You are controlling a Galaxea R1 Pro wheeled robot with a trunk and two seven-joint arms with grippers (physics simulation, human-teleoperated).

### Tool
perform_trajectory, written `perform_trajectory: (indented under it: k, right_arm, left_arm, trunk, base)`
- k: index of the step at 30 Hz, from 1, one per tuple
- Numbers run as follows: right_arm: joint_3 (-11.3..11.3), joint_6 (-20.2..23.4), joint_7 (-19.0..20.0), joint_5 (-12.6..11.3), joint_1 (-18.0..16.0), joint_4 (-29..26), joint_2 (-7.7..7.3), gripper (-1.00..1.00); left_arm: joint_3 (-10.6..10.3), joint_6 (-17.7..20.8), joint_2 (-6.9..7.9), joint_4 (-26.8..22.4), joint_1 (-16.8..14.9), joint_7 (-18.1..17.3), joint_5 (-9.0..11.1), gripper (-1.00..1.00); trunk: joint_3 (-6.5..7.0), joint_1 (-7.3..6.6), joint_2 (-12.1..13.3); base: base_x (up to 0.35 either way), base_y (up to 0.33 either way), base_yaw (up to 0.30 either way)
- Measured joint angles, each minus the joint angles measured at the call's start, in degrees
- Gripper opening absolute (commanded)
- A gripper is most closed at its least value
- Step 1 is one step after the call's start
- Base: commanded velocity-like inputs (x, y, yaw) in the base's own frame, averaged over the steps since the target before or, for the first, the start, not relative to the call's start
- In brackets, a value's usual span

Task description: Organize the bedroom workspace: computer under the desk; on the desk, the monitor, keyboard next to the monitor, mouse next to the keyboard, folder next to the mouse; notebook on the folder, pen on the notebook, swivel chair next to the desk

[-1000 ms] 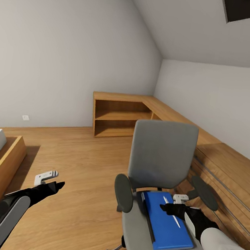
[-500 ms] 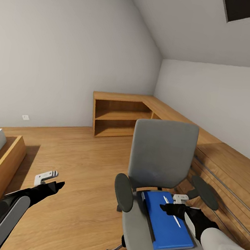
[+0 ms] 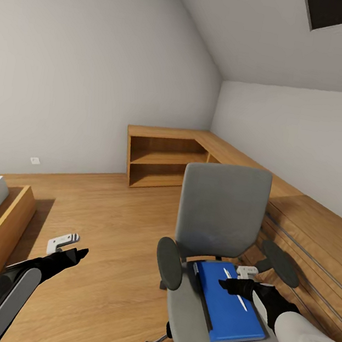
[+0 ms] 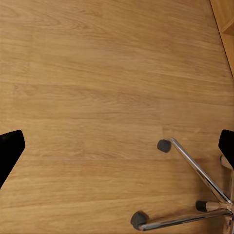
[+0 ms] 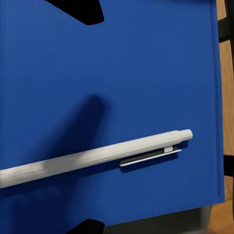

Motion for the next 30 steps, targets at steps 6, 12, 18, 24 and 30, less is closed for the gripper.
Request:
perform_trajectory:
  k: [6, 12, 18, 24, 30]
  right_arm:
    - [-0.02, 0.01, 0.04, 0.0, -0.02, 0.01, -0.08, 1.0]
    - [-0.02, 0.02, 0.46, -0.05, 0.0, 0.15, -1.04, 1.0]
    - [0.02, 0.02, 1.1, -0.07, 0.01, 0.18, -1.43, 1.0]
    - [0.04, 0.02, 1.26, -0.08, 0.0, 0.19, -1.46, 1.0]
    - [0.05, 0.02, 1.29, -0.08, 0.01, 0.19, -1.46, 1.0]
  left_arm:
    - [0.0, 0.0, 0.0, 0.02, 0.0, 0.0, 0.0, 1.0]
    - [0.0, 0.0, 0.0, 0.04, 0.0, 0.0, 0.0, 1.0]
    - [0.0, 0.0, 0.01, 0.04, 0.0, 0.0, 0.0, 1.0]
    - [0.0, 0.0, 0.02, 0.03, 0.0, 0.0, 0.0, 1.0]
    - [0.0, 0.0, 0.0, 0.02, 0.0, 0.0, 0.0, 1.0]
  trunk:
    - [0.0, 0.0, 0.0]
    - [0.0, 0.0, 0.0]
    - [0.0, 0.0, 0.0]
    - [0.0, 0.0, 0.0]
    - [0.0, 0.0, 0.0]
  base:
    - [0.0, 0.0, 0.0]
    - [0.0, 0.0, 0.0]
    - [0.0, 0.0, 0.0]
    - [0.0, 0.0, 0.0]
    - [0.0, 0.0, 0.0]
